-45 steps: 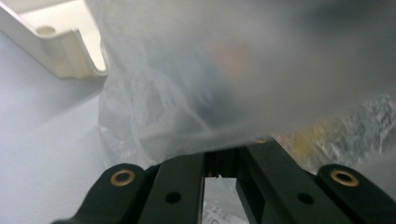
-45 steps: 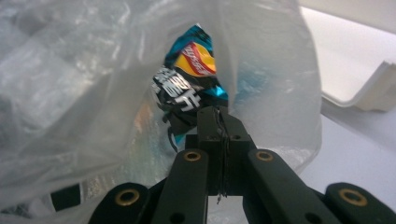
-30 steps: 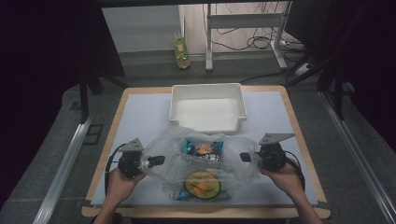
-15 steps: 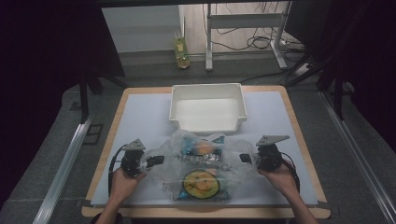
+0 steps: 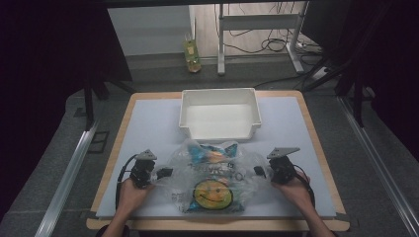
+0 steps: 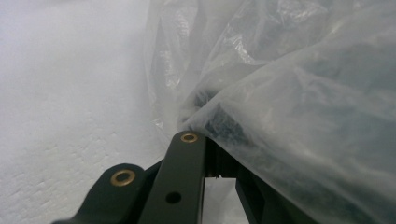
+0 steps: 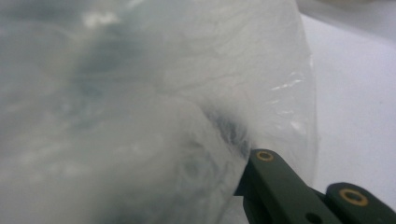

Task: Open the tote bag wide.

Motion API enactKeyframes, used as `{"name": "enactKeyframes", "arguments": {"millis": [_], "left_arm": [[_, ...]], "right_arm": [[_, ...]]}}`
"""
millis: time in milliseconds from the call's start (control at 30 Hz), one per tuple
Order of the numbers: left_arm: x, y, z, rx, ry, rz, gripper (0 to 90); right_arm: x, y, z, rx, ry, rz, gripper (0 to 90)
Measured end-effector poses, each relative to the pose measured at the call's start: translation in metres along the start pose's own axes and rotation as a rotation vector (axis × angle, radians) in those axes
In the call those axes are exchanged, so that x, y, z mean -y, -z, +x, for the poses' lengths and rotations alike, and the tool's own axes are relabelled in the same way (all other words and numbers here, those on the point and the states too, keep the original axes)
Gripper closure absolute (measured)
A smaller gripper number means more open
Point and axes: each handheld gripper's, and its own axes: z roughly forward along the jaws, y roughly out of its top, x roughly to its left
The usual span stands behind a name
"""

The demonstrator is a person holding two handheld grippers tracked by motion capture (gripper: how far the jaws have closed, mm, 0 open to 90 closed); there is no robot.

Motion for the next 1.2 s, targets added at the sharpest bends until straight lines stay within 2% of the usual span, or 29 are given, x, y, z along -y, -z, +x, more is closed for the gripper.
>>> {"name": "enactKeyframes", "arguments": {"millis": [133, 233, 267, 400, 500, 600, 733, 833, 1067, 1200], "left_arm": [[0.0, -0.004, 0.003, -0.022, -0.004, 0.018, 89.4], [0.0, -0.004, 0.007, -0.021, 0.02, 0.02, 89.4], [0.001, -0.004, 0.008, -0.037, 0.028, 0.017, 89.5], [0.002, 0.0, 0.008, -0.044, 0.024, 0.008, 89.4], [0.003, 0.011, 0.005, -0.033, 0.02, -0.031, 89.3], [0.004, 0.024, -0.001, -0.032, -0.015, -0.071, 87.6], [0.004, 0.036, -0.01, -0.047, -0.039, -0.096, 88.1], [0.004, 0.043, -0.013, -0.04, -0.051, -0.116, 88.6], [0.009, 0.063, -0.011, -0.048, -0.036, -0.162, 89.2], [0.015, 0.073, -0.008, -0.06, -0.019, -0.169, 89.3]], "right_arm": [[0.0, -0.003, -0.001, 0.029, 0.022, 0.011, 87.7], [0.001, -0.002, -0.003, 0.036, 0.011, 0.005, 88.0], [0.001, -0.002, -0.004, 0.042, 0.01, 0.006, 88.1], [0.002, -0.001, -0.004, 0.042, 0.003, 0.008, 88.0], [0.002, 0.003, -0.004, 0.018, -0.006, -0.005, 87.5], [0.001, 0.013, -0.003, -0.013, -0.024, -0.038, 86.7], [0.0, 0.023, 0.001, -0.03, -0.022, -0.059, 85.8], [0.0, 0.03, 0.003, -0.046, -0.018, -0.074, 85.8], [-0.001, 0.051, 0.007, -0.057, -0.021, -0.113, 85.8], [0.001, 0.064, 0.005, -0.049, -0.016, -0.12, 85.8]]}}
